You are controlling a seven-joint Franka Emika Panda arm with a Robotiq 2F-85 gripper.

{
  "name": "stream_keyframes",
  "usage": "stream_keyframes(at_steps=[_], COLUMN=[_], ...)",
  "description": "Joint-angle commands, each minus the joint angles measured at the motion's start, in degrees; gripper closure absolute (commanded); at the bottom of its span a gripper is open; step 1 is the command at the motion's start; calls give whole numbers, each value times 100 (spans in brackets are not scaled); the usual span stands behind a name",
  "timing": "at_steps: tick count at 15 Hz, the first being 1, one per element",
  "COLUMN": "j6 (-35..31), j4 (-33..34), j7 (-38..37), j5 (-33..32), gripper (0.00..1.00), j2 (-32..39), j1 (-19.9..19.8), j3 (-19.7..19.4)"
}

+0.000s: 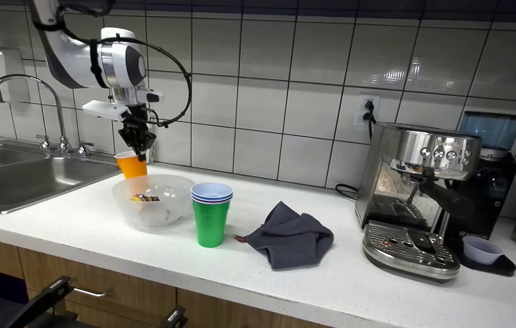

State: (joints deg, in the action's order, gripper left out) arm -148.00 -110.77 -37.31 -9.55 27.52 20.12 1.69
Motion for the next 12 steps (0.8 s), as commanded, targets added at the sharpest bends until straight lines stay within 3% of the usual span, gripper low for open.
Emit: stream_keyframes(at_steps=[1, 12], j6=[-362, -824], j4=[-481, -1484], j7=[151, 492], j5=[-46, -25], gripper=[99, 99], j2=[-425, -1297], j1=[52, -27], j3=[-48, 70])
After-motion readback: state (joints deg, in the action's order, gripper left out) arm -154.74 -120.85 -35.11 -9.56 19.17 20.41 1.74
